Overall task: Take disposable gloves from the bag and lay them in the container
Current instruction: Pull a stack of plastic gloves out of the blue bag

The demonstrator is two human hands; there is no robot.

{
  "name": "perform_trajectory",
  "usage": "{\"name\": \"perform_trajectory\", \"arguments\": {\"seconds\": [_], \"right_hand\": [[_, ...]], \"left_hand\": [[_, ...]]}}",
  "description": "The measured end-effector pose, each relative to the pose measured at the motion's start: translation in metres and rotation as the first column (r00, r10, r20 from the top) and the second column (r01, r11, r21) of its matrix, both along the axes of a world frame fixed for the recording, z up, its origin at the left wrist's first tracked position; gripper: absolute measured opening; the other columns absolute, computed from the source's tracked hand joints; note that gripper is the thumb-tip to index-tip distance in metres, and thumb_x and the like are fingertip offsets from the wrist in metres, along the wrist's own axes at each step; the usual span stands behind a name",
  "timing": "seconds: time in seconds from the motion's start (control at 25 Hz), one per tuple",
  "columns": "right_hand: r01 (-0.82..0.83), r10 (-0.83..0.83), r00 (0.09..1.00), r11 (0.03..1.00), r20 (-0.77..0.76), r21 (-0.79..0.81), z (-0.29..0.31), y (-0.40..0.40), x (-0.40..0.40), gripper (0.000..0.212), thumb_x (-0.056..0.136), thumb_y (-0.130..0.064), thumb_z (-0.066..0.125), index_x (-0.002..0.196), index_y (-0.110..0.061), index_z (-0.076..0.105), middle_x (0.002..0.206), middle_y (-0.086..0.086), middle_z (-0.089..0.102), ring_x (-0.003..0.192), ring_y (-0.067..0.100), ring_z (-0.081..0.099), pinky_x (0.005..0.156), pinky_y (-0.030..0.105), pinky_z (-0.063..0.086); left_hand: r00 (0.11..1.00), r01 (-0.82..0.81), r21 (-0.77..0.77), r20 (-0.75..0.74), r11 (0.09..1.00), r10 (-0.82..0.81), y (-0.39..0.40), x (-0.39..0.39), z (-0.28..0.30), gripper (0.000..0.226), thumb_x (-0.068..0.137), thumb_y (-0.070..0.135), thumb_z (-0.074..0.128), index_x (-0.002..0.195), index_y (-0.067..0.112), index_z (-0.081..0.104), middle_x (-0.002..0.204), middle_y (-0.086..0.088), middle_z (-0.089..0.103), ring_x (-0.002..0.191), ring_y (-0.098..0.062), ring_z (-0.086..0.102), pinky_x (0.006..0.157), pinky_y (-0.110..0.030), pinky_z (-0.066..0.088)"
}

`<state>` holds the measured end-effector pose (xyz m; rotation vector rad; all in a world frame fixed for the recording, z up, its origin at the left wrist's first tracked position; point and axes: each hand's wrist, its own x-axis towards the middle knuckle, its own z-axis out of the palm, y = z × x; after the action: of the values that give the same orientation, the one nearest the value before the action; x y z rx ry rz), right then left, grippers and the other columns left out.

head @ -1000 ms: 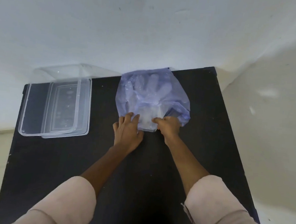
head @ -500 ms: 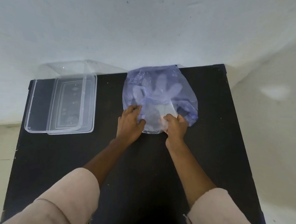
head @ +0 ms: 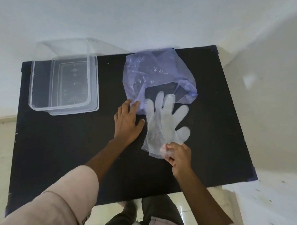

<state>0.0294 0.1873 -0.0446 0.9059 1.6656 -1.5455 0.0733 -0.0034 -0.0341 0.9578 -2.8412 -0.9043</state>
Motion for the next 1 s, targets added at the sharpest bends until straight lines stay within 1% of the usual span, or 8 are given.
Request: {"name": "perform_trajectory", "arguments": {"seconds": [0.16,0.28,0.4,0.52,0.64,0.72,0.8,1.0], "right_hand": [[-0.014,0.016,0.999,0.999,0.038,-0.051,0.0,-0.006,0.072,0.023,0.072,0.001,0.068,0.093,-0.006,0.065,0.098,0.018,0.069,0.086,0.031,0.067,0.052,0.029,0.054],[-0.055,0.059,0.998,0.993,0.034,-0.1,0.0,-0.016,0.114,0.027,0.072,0.001,0.067,0.097,-0.007,0.064,0.101,0.017,0.069,0.089,0.032,0.068,0.057,0.032,0.056],[-0.132,0.136,0.991,0.978,0.015,-0.158,0.0,-0.03,0.15,0.027,0.074,0.002,0.067,0.098,-0.009,0.064,0.101,0.013,0.07,0.087,0.03,0.069,0.056,0.03,0.057],[-0.27,0.273,0.962,0.935,-0.023,-0.23,0.001,-0.042,0.171,0.03,0.076,0.0,0.065,0.103,-0.013,0.065,0.101,0.009,0.071,0.087,0.027,0.069,0.058,0.031,0.058],[-0.436,0.438,0.898,0.869,-0.045,-0.236,0.0,-0.043,0.173,0.031,0.076,-0.002,0.064,0.104,-0.014,0.066,0.098,0.009,0.073,0.088,0.029,0.069,0.065,0.035,0.06],[-0.515,0.518,0.854,0.832,-0.045,-0.205,-0.003,-0.036,0.167,0.038,0.073,-0.001,0.065,0.111,-0.008,0.063,0.105,0.015,0.071,0.092,0.033,0.068,0.067,0.038,0.059],[-0.522,0.522,0.852,0.84,-0.041,-0.149,-0.005,-0.028,0.158,0.04,0.071,-0.001,0.066,0.111,-0.005,0.062,0.108,0.017,0.069,0.093,0.034,0.067,0.062,0.035,0.057],[-0.412,0.423,0.892,0.906,-0.161,0.101,-0.01,-0.019,0.137,0.028,0.079,-0.011,0.07,0.104,-0.013,0.058,0.107,0.009,0.067,0.088,0.021,0.066,0.064,0.032,0.055]], "left_hand": [[0.957,-0.206,0.265,-0.147,0.942,0.25,0.031,0.107,-0.005,0.054,0.083,0.017,0.069,0.132,0.018,0.048,0.137,-0.01,0.043,0.123,-0.025,0.047,0.102,-0.046,0.045],[0.87,-0.399,0.519,-0.046,0.756,0.491,0.051,0.178,-0.005,0.039,0.09,0.017,0.063,0.127,0.02,0.052,0.127,-0.005,0.051,0.104,-0.015,0.057,0.088,-0.03,0.05],[0.723,-0.565,0.709,0.178,0.422,0.668,0.064,0.228,-0.004,0.025,0.096,0.022,0.054,0.119,0.015,0.058,0.112,-0.012,0.065,0.096,-0.022,0.065,0.079,-0.031,0.053],[0.673,-0.625,0.779,0.5,0.058,0.545,0.069,0.253,-0.001,0.048,0.099,0.045,0.039,0.111,0.006,0.065,0.102,-0.017,0.073,0.091,-0.029,0.07,0.068,-0.035,0.055],[0.702,-0.465,0.845,0.533,-0.264,0.472,0.067,0.26,-0.005,0.069,0.094,0.062,0.031,0.114,0.005,0.064,0.109,-0.019,0.073,0.101,-0.032,0.07,0.081,-0.04,0.056],[0.655,-0.35,0.857,0.513,-0.378,0.556,0.061,0.254,-0.009,0.068,0.093,0.063,0.036,0.117,0.005,0.062,0.11,-0.021,0.073,0.1,-0.033,0.071,0.084,-0.042,0.056],[0.606,-0.333,0.874,0.485,-0.353,0.63,0.057,0.243,-0.012,0.053,0.093,0.052,0.048,0.116,0.007,0.062,0.108,-0.019,0.074,0.095,-0.031,0.073,0.078,-0.04,0.058],[0.558,-0.55,0.832,0.435,-0.078,0.707,0.05,0.23,-0.02,0.014,0.087,0.019,0.067,0.095,0.008,0.066,0.09,-0.011,0.073,0.075,-0.024,0.072,0.06,-0.034,0.06]]}}
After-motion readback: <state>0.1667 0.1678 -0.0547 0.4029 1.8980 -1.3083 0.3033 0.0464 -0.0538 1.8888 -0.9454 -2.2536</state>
